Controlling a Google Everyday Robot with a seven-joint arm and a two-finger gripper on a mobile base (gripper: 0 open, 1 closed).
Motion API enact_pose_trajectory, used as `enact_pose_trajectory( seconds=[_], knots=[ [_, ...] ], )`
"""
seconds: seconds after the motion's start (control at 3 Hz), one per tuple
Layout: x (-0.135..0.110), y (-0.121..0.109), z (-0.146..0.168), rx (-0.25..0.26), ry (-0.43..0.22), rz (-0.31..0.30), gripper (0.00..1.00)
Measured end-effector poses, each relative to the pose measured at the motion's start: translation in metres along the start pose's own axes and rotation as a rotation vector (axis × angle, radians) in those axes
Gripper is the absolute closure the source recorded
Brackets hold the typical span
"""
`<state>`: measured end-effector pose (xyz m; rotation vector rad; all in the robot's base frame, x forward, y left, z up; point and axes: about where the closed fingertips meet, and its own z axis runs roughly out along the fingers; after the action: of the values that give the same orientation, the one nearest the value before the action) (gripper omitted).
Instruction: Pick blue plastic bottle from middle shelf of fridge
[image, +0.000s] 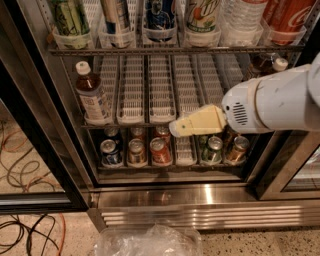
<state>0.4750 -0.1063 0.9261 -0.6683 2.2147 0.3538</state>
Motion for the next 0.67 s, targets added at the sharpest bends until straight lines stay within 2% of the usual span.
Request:
enact_pose_trajectory(
  seconds=[0.33, 0.67],
  knots=[
    [-0.031, 0.006, 0.032, 0.057, -0.088, 0.039, 0.0],
    [-0.052, -0.006, 0.029, 0.107, -0.164, 0.077, 0.0]
  ],
)
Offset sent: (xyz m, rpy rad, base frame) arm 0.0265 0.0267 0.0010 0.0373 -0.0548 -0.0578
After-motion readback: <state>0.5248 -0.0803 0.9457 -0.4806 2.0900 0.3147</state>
